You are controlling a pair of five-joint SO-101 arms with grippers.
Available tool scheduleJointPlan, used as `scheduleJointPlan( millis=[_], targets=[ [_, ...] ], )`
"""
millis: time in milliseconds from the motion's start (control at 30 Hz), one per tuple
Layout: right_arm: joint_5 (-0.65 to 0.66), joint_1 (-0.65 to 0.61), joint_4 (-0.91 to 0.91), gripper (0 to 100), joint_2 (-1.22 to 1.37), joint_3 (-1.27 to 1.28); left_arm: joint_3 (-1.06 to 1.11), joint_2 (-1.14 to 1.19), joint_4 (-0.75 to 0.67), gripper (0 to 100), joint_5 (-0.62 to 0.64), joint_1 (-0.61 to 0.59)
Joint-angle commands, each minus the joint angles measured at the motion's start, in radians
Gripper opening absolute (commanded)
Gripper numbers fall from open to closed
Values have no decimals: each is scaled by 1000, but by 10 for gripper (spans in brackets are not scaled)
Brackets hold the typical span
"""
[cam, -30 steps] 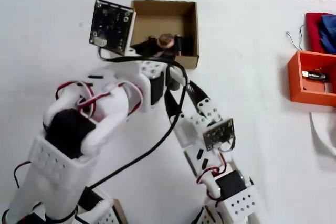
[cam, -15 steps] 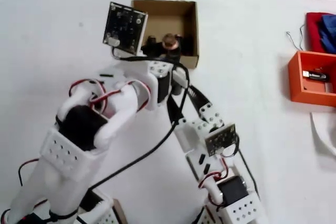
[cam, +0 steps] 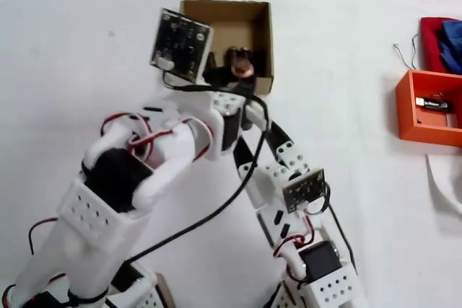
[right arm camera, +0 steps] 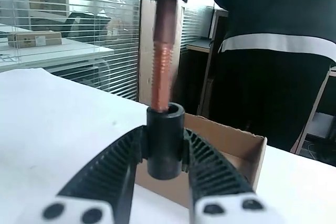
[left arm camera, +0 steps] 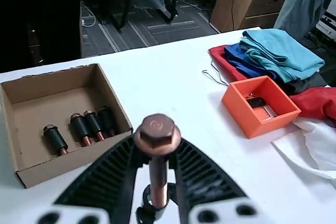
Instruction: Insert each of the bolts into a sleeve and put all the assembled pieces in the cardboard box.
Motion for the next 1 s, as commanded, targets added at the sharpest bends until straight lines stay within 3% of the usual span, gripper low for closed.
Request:
scheduleJointPlan(
  millis=[0, 267, 533, 967],
  targets=[
    [-2, 10, -2, 22, -30, -2, -12, -3, -40, 25, -2, 25],
    [-2, 10, -2, 22, -30, -2, -4, 5, -54, 25, -5, 2],
    [-2, 4, -1, 22, -28, -2, -5, 5, -57, 25, -140, -66],
    [0, 10, 1, 22, -27, 2, 124, -5, -114, 25, -144, -64]
  ],
)
